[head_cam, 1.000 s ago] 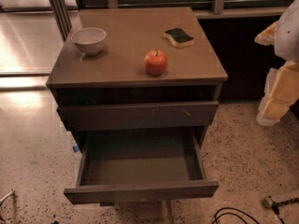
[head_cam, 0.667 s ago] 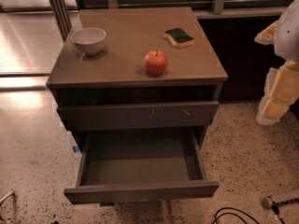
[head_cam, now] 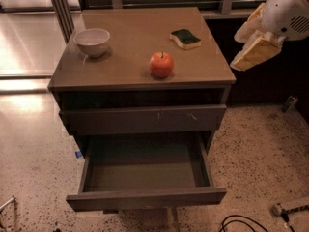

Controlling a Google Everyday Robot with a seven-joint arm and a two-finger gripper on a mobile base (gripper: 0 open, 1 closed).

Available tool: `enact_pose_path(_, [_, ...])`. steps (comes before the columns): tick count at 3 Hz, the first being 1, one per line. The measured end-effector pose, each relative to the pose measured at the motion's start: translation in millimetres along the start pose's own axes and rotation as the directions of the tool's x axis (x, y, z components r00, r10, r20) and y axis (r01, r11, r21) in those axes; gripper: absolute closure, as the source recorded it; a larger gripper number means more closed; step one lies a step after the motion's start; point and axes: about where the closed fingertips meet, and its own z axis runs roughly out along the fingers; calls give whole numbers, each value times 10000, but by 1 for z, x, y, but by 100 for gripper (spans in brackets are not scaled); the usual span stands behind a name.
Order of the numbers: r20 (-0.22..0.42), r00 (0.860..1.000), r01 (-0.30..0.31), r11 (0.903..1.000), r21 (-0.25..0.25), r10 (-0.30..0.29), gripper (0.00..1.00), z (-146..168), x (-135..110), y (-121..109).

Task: Place apple into middle drawer

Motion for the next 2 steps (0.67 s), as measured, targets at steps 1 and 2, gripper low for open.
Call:
enact_pose_path(1, [1336,9909,77,9988,489,-142,73,28,-38,-51])
enact_pose_path(2, [1371,9905,50,9985,549,-125,96,27,-38,-54])
